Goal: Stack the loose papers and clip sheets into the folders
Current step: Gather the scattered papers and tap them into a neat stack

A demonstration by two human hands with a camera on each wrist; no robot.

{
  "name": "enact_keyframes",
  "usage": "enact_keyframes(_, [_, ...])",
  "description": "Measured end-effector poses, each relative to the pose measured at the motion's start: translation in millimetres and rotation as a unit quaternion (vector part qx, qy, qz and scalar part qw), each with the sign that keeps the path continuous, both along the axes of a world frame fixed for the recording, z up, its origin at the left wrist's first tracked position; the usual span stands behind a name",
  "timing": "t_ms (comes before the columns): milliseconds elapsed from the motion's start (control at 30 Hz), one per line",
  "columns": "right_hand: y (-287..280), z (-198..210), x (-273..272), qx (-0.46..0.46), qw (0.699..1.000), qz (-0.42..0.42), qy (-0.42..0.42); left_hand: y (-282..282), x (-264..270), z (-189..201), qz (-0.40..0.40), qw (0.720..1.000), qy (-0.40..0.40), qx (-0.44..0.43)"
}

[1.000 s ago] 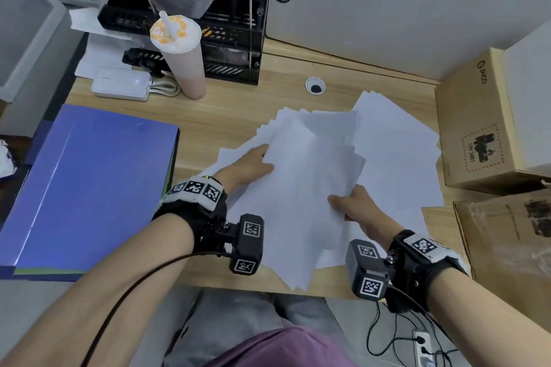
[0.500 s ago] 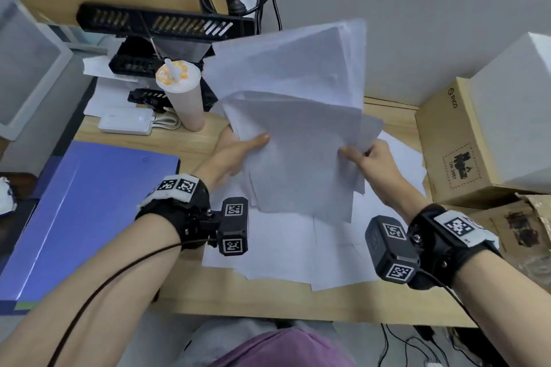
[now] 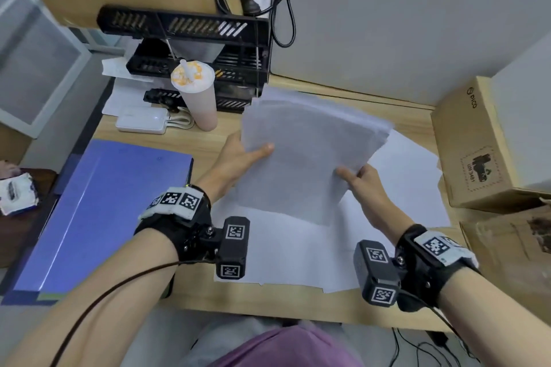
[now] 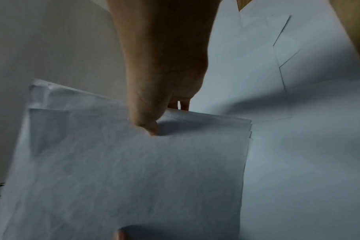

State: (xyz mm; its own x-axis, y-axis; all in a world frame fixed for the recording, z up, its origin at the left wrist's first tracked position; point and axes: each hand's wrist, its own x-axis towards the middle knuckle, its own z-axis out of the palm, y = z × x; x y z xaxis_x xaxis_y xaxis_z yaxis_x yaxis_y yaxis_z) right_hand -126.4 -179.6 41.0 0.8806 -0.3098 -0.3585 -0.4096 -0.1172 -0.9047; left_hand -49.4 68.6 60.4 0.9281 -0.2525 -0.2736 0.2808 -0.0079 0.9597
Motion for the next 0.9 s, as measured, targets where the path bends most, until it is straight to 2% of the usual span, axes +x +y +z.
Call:
enact_keyframes(267, [6, 63, 45, 0.045, 0.986, -0.089, -0.131, -19, 29, 65, 0.046, 0.992, -0.107, -0.048])
enact_keyframes(333, [6, 65, 45, 0.050, 0.985, -0.090, -0.141, -18, 29, 67, 0.039, 0.991, -0.114, -0.050])
enact_keyframes(400, [9, 55, 34, 0.046, 0.990, -0.062, -0.122, -14, 23, 54, 0.023, 0.994, -0.099, -0.034])
enact_keyframes(533, [13, 23, 3, 0.039, 0.999, 0.014, -0.033, 2, 0, 7, 0.015, 1.000, 0.002, 0.006])
enact_keyframes(600, [12, 16, -4, 0.035, 0.999, 0.021, -0.007, 3, -5, -6, 0.002, 0.999, 0.023, 0.038])
enact_keyframes(700, [16, 19, 0, 0.031, 0.999, 0.025, -0.009, -8, -1, -4, -0.008, 0.999, -0.011, 0.043])
enact_keyframes(767, [19, 25, 9, 0.029, 0.999, 0.015, -0.002, -13, 4, 1, 0.023, 0.998, -0.013, 0.055])
enact_keyframes(900, [17, 25, 13, 0.045, 0.999, 0.014, 0.013, -6, 8, 2, 0.070, 0.997, 0.024, -0.034])
